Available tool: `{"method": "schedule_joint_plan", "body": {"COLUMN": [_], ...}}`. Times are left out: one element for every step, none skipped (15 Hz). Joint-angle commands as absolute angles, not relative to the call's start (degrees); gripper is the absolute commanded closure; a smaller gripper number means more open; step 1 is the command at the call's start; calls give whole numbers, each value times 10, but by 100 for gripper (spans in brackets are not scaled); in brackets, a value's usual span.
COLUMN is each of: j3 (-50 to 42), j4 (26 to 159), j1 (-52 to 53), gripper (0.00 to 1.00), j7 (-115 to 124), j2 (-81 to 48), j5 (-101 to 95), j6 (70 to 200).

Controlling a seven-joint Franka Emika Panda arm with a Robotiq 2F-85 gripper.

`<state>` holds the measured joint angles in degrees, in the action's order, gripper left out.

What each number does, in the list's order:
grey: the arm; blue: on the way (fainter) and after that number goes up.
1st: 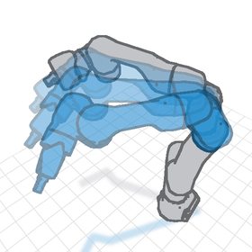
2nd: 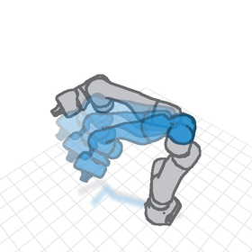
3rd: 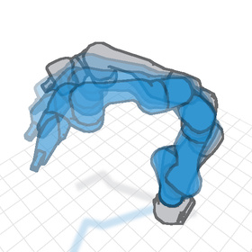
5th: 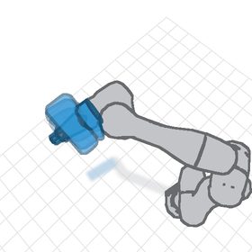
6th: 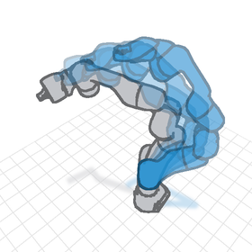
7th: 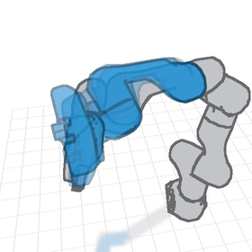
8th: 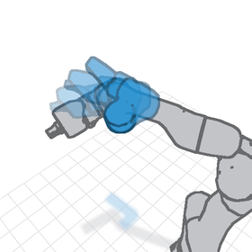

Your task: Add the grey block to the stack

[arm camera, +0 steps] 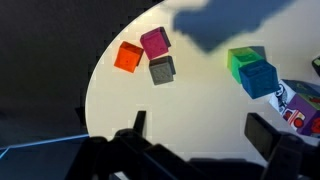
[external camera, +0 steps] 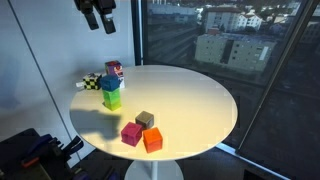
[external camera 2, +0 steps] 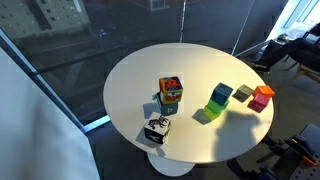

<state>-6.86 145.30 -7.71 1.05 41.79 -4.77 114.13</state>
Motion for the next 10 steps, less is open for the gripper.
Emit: {"method": "schedule_joint_plan", "body": {"j3": [-77, -79, -82, -84, -87, -89, -92, -93, -95, -96], "j4": [1406, 1399, 1393, 1387, 1383, 1378, 1375, 1374, 1376, 1377], "j1": [-74, -73, -71, -70, -68, -67, -66, -67, -67, -68], "gripper": [0, 0, 0, 0, 0, 0, 0, 0, 0, 0], "j7": [0, -5, -10, -16, -25, -34, -43, -50, -57, -64], "j2": [354, 338, 322, 308, 292, 279, 264, 252, 241, 230], "j5": [-35, -33, -31, -29, -27, -23, -21, -20, -21, -21], "j6": [1115, 1111, 1107, 1102, 1098, 1094, 1094, 1097, 1108, 1114]}}
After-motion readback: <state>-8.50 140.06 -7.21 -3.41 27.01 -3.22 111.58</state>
